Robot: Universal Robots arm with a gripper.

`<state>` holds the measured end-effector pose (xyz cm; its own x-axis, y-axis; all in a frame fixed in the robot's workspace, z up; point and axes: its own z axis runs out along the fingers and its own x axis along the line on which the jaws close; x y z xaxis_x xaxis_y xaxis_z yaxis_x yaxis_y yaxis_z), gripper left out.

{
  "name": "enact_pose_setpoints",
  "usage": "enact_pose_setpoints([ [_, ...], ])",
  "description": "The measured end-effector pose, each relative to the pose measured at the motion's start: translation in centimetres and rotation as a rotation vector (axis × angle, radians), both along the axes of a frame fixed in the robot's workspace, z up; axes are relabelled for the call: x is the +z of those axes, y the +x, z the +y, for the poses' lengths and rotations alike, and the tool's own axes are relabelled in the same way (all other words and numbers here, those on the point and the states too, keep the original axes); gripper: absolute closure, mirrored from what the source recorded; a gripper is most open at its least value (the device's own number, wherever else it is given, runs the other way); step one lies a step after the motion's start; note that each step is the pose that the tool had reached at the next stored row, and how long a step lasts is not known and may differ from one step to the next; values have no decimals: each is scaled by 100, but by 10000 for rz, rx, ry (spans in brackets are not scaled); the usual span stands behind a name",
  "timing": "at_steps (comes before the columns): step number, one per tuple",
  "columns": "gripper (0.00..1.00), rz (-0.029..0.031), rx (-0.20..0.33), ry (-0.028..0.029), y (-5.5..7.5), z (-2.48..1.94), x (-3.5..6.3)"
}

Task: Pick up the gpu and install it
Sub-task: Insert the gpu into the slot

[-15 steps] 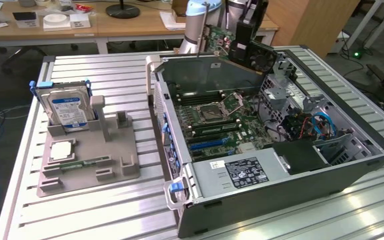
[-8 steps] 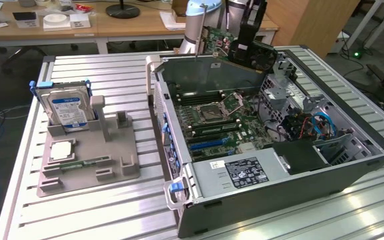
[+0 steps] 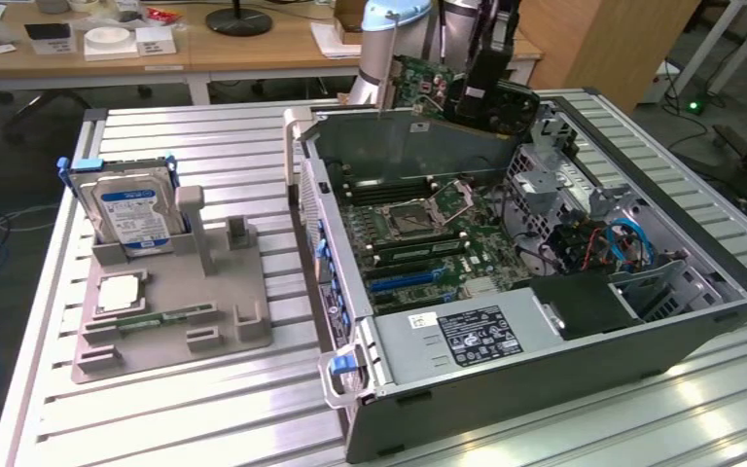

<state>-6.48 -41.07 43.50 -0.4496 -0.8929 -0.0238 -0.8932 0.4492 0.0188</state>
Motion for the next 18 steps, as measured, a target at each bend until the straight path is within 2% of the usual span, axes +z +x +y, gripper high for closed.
enact_pose_setpoints([
  [3, 73, -8, 473, 0, 0, 0, -2],
  [5, 73, -55, 724, -2, 1, 0, -4],
  [10, 73, -375, 1227, -10, 0, -2, -16],
  [13, 73, -499, 1580, -12, 0, -4, -25],
  [18, 73, -548, 2299, 3, 0, -5, -36],
])
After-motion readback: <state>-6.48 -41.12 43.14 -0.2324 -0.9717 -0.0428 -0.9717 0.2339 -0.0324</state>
